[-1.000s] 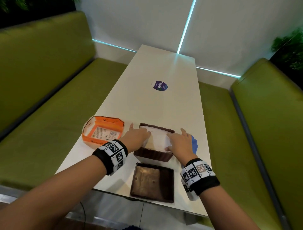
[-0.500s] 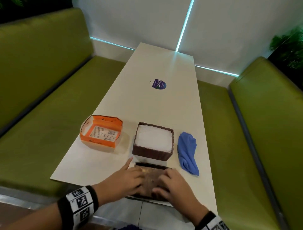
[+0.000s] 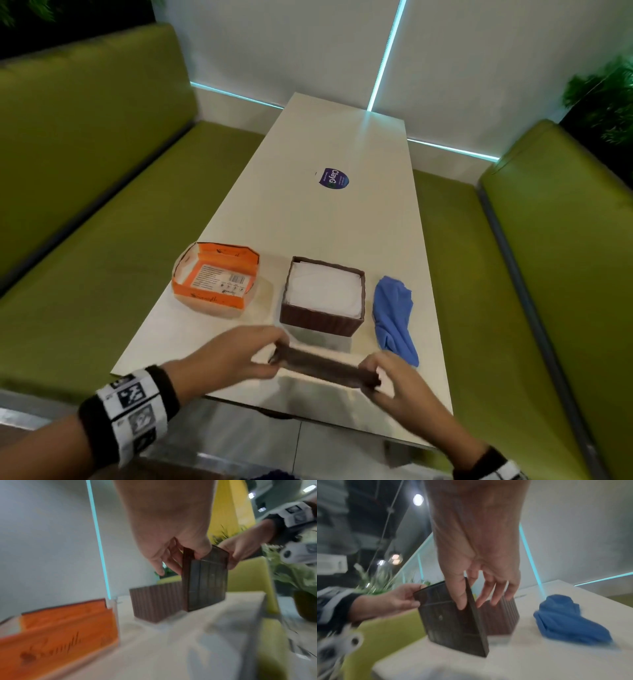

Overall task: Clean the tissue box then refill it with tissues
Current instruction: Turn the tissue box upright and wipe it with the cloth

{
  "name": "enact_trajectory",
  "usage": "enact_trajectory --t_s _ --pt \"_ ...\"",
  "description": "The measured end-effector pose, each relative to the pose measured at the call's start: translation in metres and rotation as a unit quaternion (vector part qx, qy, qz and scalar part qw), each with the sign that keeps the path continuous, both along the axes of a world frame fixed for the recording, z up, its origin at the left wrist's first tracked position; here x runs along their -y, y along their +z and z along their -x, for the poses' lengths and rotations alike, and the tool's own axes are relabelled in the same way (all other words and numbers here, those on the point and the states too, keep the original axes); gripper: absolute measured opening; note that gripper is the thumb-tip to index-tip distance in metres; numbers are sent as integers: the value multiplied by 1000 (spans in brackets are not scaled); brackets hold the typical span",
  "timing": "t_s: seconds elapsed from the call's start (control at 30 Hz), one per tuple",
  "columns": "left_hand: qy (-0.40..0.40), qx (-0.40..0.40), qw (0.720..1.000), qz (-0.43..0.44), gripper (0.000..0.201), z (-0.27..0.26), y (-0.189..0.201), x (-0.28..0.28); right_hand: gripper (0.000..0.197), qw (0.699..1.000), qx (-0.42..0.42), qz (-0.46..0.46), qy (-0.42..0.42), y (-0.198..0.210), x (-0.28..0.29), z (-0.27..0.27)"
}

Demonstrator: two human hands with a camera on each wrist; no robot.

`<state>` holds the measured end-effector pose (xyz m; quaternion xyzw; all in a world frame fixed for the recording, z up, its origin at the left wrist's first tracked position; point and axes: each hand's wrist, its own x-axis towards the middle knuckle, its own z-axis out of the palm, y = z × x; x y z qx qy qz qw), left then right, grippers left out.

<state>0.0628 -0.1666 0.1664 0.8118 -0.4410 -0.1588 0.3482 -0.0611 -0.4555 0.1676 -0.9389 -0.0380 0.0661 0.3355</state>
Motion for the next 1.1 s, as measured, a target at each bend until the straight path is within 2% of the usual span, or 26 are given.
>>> enact_trajectory --t_s 0.07,0.17,0.23,0.33,0.47,0.6,0.7,0.8,0.87,0.97,1.03,1.1 --pt "52 -38 996 64 19 -18 21 11 21 992 -24 -116 -35 26 4 -20" --pt "151 -66 977 137 25 -55 32 32 18 951 -2 -284 -123 49 3 -56" --pt "211 -92 962 148 31 -80 30 49 26 927 33 -306 -214 50 -1 -85" --pt "283 -111 945 121 39 -105 17 70 32 931 69 -194 -300 40 -8 -126" --pt "317 -101 941 67 48 -113 -5 88 34 949 53 1 -311 12 -12 -151" --pt "323 -47 945 22 48 -111 -21 94 41 938 31 56 -342 -5 -22 -152" --pt "329 -2 944 -6 49 -108 -27 96 44 916 30 212 -338 -12 -28 -155" --pt "324 -59 944 -14 55 -104 -32 100 40 909 31 270 -316 -20 -30 -157" --pt "320 -85 943 -13 54 -103 -39 103 48 924 13 185 -334 -24 -29 -156" --pt "328 -110 938 4 59 -101 -47 106 62 937 9 -38 -347 -38 -24 -156" --pt "336 -118 935 9 62 -99 -50 106 61 928 31 -150 -339 -46 -20 -156" --pt "339 -121 933 4 62 -99 -51 107 60 909 10 -233 -345 -52 -15 -155"
